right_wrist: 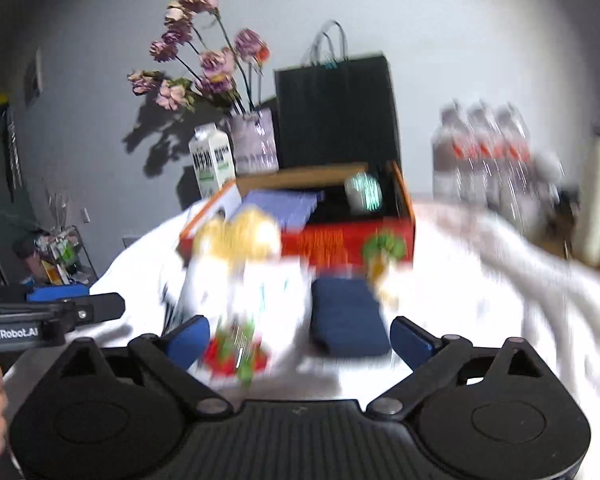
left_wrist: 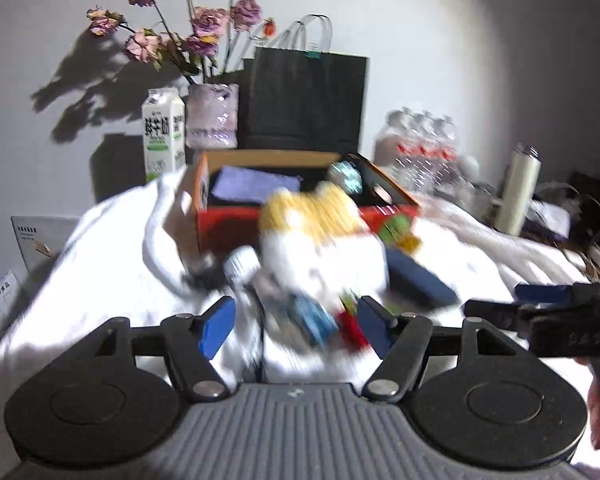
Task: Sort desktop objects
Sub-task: 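Withdraw both tools from the box back over the towel, then grasp the black cable with the left tool while the right tool grasps the red rose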
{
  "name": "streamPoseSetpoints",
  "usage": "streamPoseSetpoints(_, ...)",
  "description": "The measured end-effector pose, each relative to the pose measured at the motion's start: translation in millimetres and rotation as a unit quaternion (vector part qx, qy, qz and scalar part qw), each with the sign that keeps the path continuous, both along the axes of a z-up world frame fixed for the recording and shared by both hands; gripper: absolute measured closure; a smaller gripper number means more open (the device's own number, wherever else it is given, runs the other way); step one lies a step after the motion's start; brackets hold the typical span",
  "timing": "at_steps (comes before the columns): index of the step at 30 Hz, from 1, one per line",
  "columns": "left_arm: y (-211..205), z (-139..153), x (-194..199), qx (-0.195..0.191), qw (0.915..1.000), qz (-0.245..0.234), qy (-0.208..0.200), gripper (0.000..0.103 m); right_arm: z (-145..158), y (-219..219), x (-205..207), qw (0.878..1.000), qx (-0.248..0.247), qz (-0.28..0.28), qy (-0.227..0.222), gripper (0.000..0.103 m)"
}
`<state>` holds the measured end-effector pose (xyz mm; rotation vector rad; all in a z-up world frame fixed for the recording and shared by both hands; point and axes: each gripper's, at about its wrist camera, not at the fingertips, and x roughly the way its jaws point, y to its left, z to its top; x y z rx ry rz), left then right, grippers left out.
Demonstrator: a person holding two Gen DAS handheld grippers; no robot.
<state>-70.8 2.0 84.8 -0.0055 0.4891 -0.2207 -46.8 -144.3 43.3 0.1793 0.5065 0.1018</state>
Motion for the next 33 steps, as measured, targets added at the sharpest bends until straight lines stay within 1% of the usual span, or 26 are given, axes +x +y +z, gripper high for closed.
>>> streamPoseSetpoints(2, -3.6, -10.8, -18.3, 0.005, 0.9999, -0.005, -0.008, 0.035, -16.6, 6.0, -19.0, 1.0, 0.008, 0.004, 0.022, 0.006)
streamPoseSetpoints(3, -6.1, -14.0, -24.4, 0.009, 0.9998, -0.005, -0.014, 0.036, -22.5, 9.5, -26.1, 1.0, 0.001, 0.008, 0.028, 0.006)
streamPoseSetpoints(6, -10.1, -21.9, -35.3, 0.008, 0.9998, -0.005, -0.018, 0.037, -30.8, 17.8, -43.1, 0.999, -0.047, 0.012, 0.021, 0.005)
streamPoseSetpoints(7, -10.8, -24.6, -39.2, 0.005, 0.9998, -0.003, -0.02, 0.039, -32.8, 18.4, -48.8, 0.998, -0.059, 0.008, 0.012, 0.005)
streamPoseSetpoints(8, -11.6, -26.2, -40.6, 0.004, 0.9997, 0.002, -0.025, 0.045, -33.0, 18.4, -51.5, 0.998, -0.068, 0.002, 0.007, 0.005)
streamPoseSetpoints(10, -11.8, -27.8, -36.3, -0.001, 0.9997, 0.014, -0.018, 0.053, -35.2, 17.8, -54.4, 0.997, -0.082, -0.005, -0.003, 0.005)
streamPoseSetpoints(12, -11.2, -31.4, -32.6, -0.003, 0.9997, 0.022, -0.007, 0.052, -37.7, 15.7, -54.6, 0.997, -0.083, -0.006, -0.008, 0.005)
streamPoseSetpoints(15, -9.7, -37.3, -31.7, 0.001, 0.9994, 0.034, -0.008, 0.052, -44.0, 16.7, -57.3, 0.996, -0.094, -0.002, -0.007, 0.005)
streamPoseSetpoints(16, -8.7, -39.1, -31.5, -0.001, 0.9993, 0.037, -0.008, 0.049, -45.1, 18.2, -58.7, 0.995, -0.103, 0.001, -0.007, 0.005)
streamPoseSetpoints(18, -7.1, -42.2, -31.4, -0.005, 0.999, 0.044, -0.007, 0.038, -46.8, 20.3, -58.0, 0.993, -0.114, 0.004, -0.005, 0.004)
streamPoseSetpoints(19, -6.7, -43.5, -31.4, -0.005, 0.999, 0.044, -0.008, 0.029, -47.3, 20.5, -56.9, 0.993, -0.117, 0.007, -0.003, 0.004)
streamPoseSetpoints(20, -6.8, -44.3, -31.7, -0.002, 0.999, 0.044, -0.01, 0.025, -47.2, 21.3, -56.2, 0.993, -0.117, 0.009, -0.004, 0.004)
streamPoseSetpoints(21, -6.9, -45.2, -31.8, 0.001, 0.999, 0.043, -0.011, 0.023, -47.2, 22.2, -55.5, 0.993, -0.116, 0.012, -0.006, 0.004)
streamPoseSetpoints(23, -7.3, -47.0, -31.1, 0.008, 0.999, 0.042, -0.012, 0.015, -46.5, 23.4, -53.0, 0.993, -0.114, 0.015, -0.006, 0.004)
streamPoseSetpoints(24, -7.5, -48.0, -30.8, 0.011, 0.999, 0.041, -0.013, 0.014, -46.2, 24.0, -51.8, 0.993, -0.115, 0.015, -0.008, 0.004)
streamPoseSetpoints(26, -7.2, -49.6, -29.6, 0.013, 0.9993, 0.033, -0.014, 0.005, -46.3, 25.4, -48.5, 0.993, -0.115, 0.017, -0.008, 0.004)
streamPoseSetpoints(29, -3.4, -50.3, -29.6, 0.002, 0.9992, 0.028, -0.03, 0.0, -46.0, 27.2, -42.1, 0.992, -0.122, 0.02, -0.008, 0.004)
streamPoseSetpoints(33, 2.8, -47.0, -29.9, -0.014, 0.9972, 0.026, -0.069, 0.0, -40.4, 25.5, -34.7, 0.992, -0.126, 0.002, -0.024, 0.002)
